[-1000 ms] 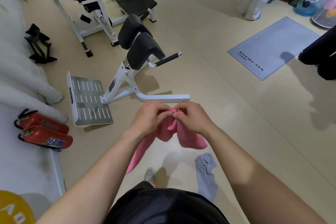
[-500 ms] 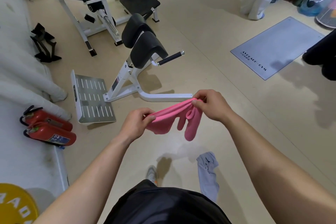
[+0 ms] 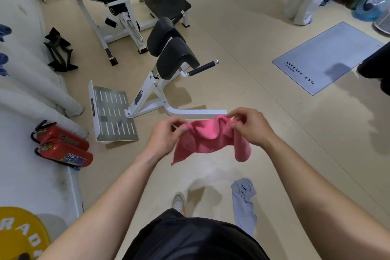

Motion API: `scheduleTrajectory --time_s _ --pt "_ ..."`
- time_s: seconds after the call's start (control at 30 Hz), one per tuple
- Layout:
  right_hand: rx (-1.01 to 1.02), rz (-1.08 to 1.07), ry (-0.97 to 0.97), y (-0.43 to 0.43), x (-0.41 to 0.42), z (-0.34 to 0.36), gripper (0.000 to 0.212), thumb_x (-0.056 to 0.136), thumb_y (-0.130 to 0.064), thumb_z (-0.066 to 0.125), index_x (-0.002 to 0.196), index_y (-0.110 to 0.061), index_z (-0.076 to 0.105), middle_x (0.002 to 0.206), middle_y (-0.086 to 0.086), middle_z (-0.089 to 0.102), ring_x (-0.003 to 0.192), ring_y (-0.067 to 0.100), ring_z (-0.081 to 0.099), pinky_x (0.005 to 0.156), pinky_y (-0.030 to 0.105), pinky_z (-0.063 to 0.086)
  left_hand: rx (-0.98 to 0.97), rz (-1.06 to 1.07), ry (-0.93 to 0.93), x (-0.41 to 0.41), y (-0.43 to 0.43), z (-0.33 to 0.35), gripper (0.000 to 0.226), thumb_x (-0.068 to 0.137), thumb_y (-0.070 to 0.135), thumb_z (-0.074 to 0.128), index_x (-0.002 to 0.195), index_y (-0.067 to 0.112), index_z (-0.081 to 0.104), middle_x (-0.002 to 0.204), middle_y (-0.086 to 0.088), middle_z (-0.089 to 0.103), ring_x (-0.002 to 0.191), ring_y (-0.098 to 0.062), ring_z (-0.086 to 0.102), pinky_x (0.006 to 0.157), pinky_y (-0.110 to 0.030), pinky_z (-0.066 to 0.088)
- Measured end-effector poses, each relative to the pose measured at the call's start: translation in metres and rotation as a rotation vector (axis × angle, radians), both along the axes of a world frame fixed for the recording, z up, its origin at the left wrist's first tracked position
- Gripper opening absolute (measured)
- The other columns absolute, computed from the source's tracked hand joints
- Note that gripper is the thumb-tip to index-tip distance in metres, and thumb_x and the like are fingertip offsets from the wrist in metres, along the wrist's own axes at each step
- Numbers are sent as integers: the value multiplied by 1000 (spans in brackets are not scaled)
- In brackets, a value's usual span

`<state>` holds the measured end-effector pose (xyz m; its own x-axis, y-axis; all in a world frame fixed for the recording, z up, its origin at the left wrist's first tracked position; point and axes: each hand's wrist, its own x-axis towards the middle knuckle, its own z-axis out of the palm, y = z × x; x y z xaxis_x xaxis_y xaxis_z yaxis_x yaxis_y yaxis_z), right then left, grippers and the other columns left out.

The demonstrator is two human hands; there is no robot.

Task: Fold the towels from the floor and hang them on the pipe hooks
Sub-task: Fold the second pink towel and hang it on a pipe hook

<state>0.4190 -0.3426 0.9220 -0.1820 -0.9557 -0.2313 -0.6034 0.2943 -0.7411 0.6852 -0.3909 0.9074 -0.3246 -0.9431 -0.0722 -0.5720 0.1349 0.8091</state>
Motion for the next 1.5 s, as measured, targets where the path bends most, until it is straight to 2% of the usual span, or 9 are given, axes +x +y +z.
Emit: scheduleTrajectory --time_s 0.2,0.33,0.43,0.53,0.63,0.9,1.03,1.2,1.5 --pt "-85 83 -221 1 39 10 24 81 -6 74 97 -23 72 83 -4 74 68 8 56 63 6 41 20 -171 39 -48 11 0 32 89 23 68 117 38 66 75 15 66 69 1 59 72 -20 46" --pt "-117 61 -213 2 43 9 18 80 -13 77 89 -27 68 82 -5 73 69 14 56 58 12 43 64 -177 44 -49 12 0 14 91 21 67 98 29 75 73 22 68 67 7 57 68 -19 42" --pt "-80 70 -120 5 38 2 15 79 -34 79 86 -29 68 80 -9 69 58 3 48 55 19 42 65 -171 -7 -43 9 0 7 90 21 67 89 24 74 58 26 62 57 7 54 62 -22 42" --pt "-8 192 12 9 36 -3 13 82 -48 71 82 -35 69 72 -14 63 59 1 51 62 28 46 20 -185 -73 -36 3 5 11 90 19 66 84 25 72 57 20 64 56 0 60 63 -26 51" --pt "32 250 109 11 34 -4 11 84 -46 68 81 -35 67 71 -14 63 64 4 54 67 33 49 -3 -189 -130 -30 -3 5 17 90 17 65 78 30 69 63 11 67 62 -7 65 64 -27 52" --pt "184 416 215 15 20 2 17 75 -42 76 72 -30 64 89 -3 63 83 15 56 72 38 48 -67 -284 -366 -12 -11 -3 8 88 26 62 83 30 67 73 19 69 73 1 63 69 -29 51" --pt "157 437 149 17 23 0 26 66 -42 82 67 -29 60 96 -9 60 92 9 50 77 29 44 -129 -309 -413 -15 -10 -8 6 88 28 60 85 31 65 75 20 61 81 -12 61 70 -33 49" --pt "164 334 27 19 28 -8 44 68 -27 83 67 -21 40 63 -6 40 58 13 33 52 28 28 -149 -298 -414 -14 -11 -14 7 90 29 60 88 31 66 82 16 59 87 -17 59 74 -37 50" --pt "136 277 -13 26 20 -18 16 89 -29 67 75 -27 62 69 -10 51 60 7 46 60 22 37 -31 -199 -369 -11 -12 -21 10 88 27 60 82 31 67 79 18 66 79 -7 63 74 -37 55"
